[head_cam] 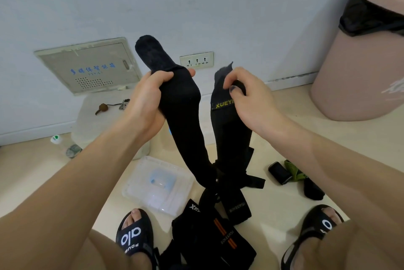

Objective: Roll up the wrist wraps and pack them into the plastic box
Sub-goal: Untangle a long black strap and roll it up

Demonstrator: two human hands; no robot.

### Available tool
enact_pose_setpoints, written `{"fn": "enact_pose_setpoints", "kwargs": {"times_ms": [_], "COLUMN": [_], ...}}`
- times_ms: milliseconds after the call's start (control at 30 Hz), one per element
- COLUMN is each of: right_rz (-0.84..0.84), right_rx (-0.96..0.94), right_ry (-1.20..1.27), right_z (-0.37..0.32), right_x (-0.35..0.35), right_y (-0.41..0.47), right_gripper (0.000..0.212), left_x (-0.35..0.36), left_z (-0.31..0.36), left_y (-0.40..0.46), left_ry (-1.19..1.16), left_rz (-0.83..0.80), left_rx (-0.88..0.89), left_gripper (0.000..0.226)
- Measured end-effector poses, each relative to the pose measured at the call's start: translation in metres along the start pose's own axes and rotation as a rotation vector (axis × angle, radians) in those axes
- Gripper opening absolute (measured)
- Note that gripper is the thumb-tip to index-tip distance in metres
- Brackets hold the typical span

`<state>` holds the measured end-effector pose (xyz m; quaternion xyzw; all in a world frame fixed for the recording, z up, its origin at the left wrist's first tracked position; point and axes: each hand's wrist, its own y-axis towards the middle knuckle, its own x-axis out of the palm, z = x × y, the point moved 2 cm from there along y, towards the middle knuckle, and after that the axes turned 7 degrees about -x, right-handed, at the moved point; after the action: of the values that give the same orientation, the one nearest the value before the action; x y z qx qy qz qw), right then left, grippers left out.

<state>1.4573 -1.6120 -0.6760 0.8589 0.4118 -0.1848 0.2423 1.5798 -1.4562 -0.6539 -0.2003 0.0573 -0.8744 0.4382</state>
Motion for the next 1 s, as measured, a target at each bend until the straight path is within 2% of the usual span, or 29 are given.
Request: {"fn": "enact_pose_setpoints", "kwargs": {"times_ms": [100, 267, 367, 567, 700, 767, 800, 900, 1000], "right_rz": [-0.094, -0.284, -0.321, -0.216, -0.198, -0.175, -0.164, -0.167, -0.189], "right_rx": [-0.018, -0.087, -0.137, -0.015, 0.090, 0.126, 0.139, 0.183, 0.223], "right_ry": [-0.081, -0.141, -0.120, 0.057, 0.196, 0.282, 0.311, 0.355, 0.409], "right_z": [-0.005, -0.016, -0.020, -0.010, -0.005, -0.006, -0.006, -0.007, -0.007], "right_x": [0.007, 0.025, 0.031, 0.033, 0.024, 0.018, 0.016, 0.012, 0.014], "right_y": [-0.006, -0.026, -0.029, -0.023, -0.013, -0.010, -0.008, -0.005, -0.004], "right_gripper": [0.036, 0.023, 0.033, 0.030, 0.026, 0.022, 0.021, 0.020, 0.017], "left_x": [0.002, 0.015, 0.018, 0.012, -0.010, -0.015, -0.016, -0.012, -0.011], "left_z": [-0.005, -0.011, -0.012, -0.012, -0.016, -0.021, -0.024, -0.027, -0.027], "left_y": [0.000, -0.005, -0.006, -0.002, 0.006, 0.006, 0.006, 0.003, -0.001], "left_ry": [0.001, 0.129, 0.087, 0.160, 0.460, 0.567, 0.589, 0.556, 0.514], "left_rz": [0.050, -0.026, -0.028, -0.085, 0.067, 0.057, 0.009, -0.120, -0.136], "left_rx": [-0.033, 0.032, 0.076, 0.119, 0.065, -0.015, -0.032, 0.008, 0.044], "left_gripper": [0.026, 0.007, 0.008, 0.020, 0.049, 0.055, 0.051, 0.018, 0.009]}}
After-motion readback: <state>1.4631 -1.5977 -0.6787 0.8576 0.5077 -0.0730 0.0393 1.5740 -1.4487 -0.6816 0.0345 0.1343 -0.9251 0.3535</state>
